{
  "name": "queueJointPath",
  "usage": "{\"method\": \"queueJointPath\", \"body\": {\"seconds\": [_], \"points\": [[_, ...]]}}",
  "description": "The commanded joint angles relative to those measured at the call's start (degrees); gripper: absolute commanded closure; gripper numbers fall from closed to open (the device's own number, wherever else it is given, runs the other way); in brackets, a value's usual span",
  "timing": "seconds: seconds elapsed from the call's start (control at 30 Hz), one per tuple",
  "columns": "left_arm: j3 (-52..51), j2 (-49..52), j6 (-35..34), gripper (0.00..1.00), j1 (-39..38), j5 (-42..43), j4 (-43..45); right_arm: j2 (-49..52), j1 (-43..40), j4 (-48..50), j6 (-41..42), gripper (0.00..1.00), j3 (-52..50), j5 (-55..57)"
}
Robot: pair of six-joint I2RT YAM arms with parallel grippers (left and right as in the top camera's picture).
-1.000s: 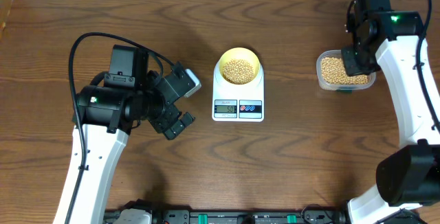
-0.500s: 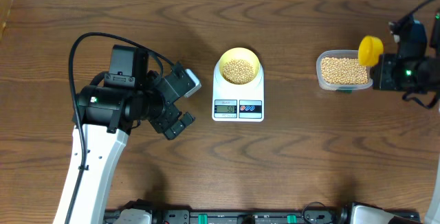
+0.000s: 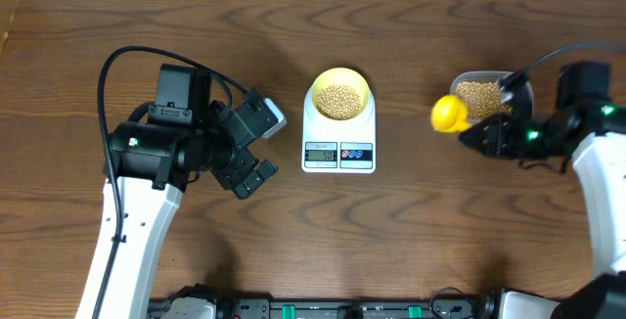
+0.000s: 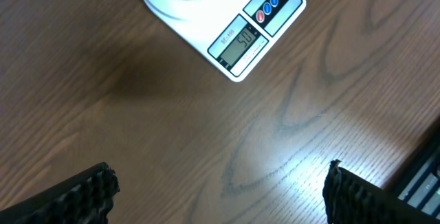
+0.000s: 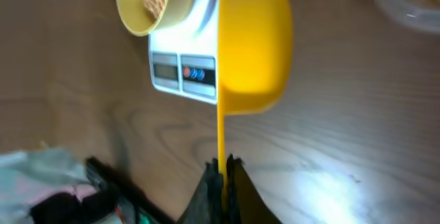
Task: Scoop item into bowl and weigh 50g on scale
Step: 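Lower the scoop to the table in front of the tub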
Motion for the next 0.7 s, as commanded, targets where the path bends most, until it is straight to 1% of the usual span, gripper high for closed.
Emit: {"method": "queueJointPath", "body": {"seconds": [0.0, 0.23, 0.33, 0.47, 0.67], "points": [[-0.5, 0.0, 1.0, 0.02, 0.2, 0.9, -0.2, -0.2, -0.2, 4.1, 1.4, 0.99, -6.8, -7.8], [-0.5, 0.0, 1.0, 0.02, 0.2, 0.9, -0.2, -0.2, -0.2, 12.4, 2.9, 0.99, -17.5, -8.2], [-0.5, 0.0, 1.0, 0.02, 0.2, 0.9, -0.2, -0.2, -0.2, 17.8, 6.6, 0.99, -21.5, -8.2], [-0.5, 0.0, 1.0, 0.02, 0.2, 0.9, -0.2, -0.2, -0.2, 24.0, 9.4, 0.99, -25.5, -8.2], [-0.5, 0.0, 1.0, 0.02, 0.2, 0.9, -0.2, -0.2, -0.3, 28.9, 11.1, 0.99, -30.0, -7.3]]}}
